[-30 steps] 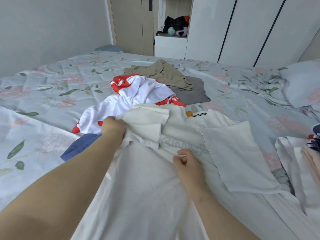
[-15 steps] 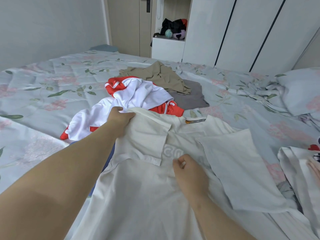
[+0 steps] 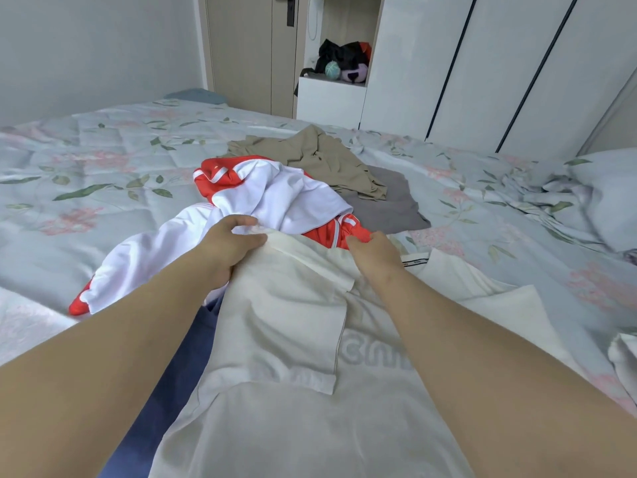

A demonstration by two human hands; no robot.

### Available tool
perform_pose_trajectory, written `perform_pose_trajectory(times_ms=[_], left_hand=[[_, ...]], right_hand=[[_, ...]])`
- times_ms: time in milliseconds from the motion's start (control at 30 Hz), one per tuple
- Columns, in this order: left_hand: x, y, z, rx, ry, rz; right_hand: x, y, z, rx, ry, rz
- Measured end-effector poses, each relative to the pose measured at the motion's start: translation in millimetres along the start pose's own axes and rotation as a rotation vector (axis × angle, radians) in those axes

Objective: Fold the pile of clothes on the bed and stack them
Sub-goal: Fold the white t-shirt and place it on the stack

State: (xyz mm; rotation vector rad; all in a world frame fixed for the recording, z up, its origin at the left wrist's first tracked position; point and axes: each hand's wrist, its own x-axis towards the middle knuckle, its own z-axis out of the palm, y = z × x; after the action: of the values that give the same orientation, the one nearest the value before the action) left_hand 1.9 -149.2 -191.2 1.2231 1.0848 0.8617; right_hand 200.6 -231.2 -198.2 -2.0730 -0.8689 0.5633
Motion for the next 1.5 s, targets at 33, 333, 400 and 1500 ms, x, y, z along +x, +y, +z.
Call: perform_pose_trajectory(times_ms=[33,333,400,1500], left_hand=[[3.2,1.7,-0.4,-0.058,-0.006,-0.004],[29.0,3.4,-15.3,0.095,0.408,0.259],[31.5,-3.5,-14.1,0.261,0.399,0.155],[-100.7,14.3,-69.1,0.009,0.027,-0.343]], right_hand=[[6.9,-0.7,1.1,0.013,-0.080,0.029],[19.5,-18.1,-1.4,0.093,0.097,-0.341],[17.4,-12.7,11.7,0.055,-0.104,-0.292],[-221.6,-32.4,67.8,-0.336,-0.236,-0.159]])
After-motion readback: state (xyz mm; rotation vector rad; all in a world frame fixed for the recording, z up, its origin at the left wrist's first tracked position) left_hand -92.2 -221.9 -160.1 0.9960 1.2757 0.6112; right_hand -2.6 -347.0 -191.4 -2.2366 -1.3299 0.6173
